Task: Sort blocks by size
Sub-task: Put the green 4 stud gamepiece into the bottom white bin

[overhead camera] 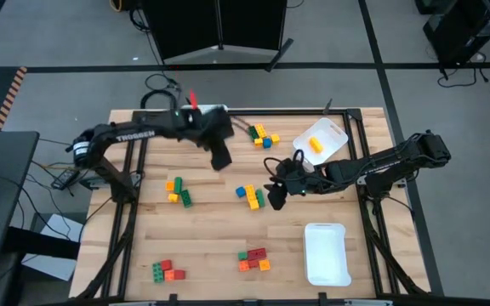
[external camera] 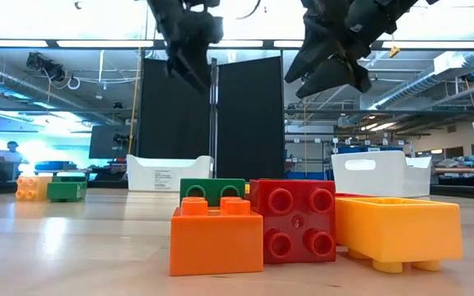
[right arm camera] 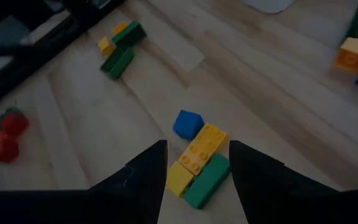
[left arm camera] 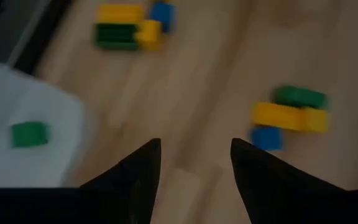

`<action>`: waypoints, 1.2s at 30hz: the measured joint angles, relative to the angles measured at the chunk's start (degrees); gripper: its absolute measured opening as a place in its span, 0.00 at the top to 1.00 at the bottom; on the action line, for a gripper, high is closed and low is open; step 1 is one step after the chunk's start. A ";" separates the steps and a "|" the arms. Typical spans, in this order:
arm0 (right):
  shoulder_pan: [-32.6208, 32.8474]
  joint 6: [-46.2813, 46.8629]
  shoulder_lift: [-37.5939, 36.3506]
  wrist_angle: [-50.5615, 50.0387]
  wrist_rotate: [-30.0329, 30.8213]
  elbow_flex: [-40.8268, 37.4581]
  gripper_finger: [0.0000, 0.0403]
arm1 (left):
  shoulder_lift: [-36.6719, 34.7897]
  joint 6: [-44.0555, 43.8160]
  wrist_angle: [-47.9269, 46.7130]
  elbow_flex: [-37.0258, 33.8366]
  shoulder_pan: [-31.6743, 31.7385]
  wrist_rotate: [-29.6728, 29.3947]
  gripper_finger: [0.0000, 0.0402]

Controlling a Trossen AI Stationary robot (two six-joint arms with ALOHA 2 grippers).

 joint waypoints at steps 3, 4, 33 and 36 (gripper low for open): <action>0.01 -3.21 0.00 0.00 -1.81 0.00 0.54 | -0.68 -0.02 1.53 -1.94 -5.27 -0.63 0.49; 0.00 -3.84 0.00 0.00 -1.89 0.00 0.54 | -1.20 -0.46 2.33 -3.60 -6.96 -1.51 0.49; 0.00 -13.12 0.00 -0.59 -12.21 0.00 0.42 | -19.03 -16.51 36.05 -47.31 -26.91 -12.87 0.49; 0.53 -11.77 0.00 -0.41 -13.34 0.00 0.35 | -19.03 -16.34 36.58 -47.75 -28.29 -15.07 0.49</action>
